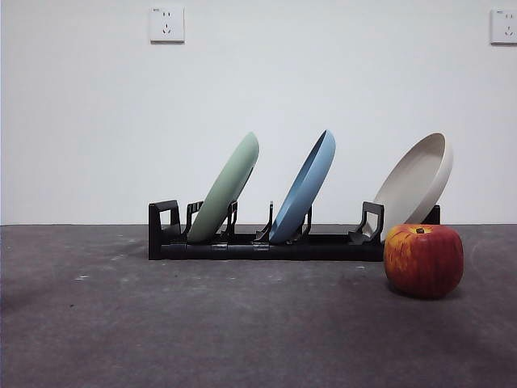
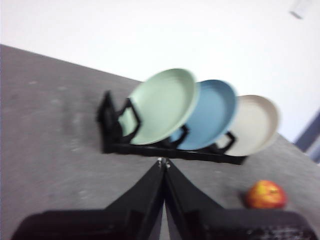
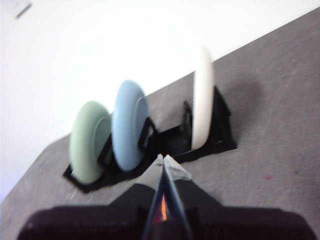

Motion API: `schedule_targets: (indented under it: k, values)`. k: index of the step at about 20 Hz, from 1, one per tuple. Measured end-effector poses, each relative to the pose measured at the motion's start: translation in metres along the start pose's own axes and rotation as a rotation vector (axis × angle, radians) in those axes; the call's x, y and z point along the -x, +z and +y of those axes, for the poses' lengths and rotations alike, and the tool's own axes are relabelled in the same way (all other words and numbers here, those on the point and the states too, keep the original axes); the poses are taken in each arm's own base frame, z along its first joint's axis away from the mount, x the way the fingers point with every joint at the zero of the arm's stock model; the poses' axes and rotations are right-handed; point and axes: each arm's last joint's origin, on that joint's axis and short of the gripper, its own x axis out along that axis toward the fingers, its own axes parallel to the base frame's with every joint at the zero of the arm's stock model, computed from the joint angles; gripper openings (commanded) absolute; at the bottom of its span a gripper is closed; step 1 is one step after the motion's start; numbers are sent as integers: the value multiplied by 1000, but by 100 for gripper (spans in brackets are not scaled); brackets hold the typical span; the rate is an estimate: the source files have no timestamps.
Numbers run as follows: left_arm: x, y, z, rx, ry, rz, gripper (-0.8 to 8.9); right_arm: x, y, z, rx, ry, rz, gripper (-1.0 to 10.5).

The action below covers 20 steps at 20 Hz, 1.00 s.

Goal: Take the green plate from the plate rack,put the plate on the table,take the apple from the table,put the apple in the plate

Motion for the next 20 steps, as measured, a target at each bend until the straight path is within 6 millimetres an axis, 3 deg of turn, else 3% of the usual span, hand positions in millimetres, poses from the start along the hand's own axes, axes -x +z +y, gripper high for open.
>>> schedule_targets:
  k: [9,13,16,20]
  values:
    - [-4,55,-28,-57,-213,154,-7,8,66,42,203,129,213,-12]
    - [-8,67,-34,-89,-324,240,-7,7,86,55,279,238,308,-12]
    - [-10,68,-34,-95,-354,303,-7,3,93,60,288,317,401,-12]
    - [-8,66,-35,-123,-353,355,-7,-2,86,58,282,339,525,-12]
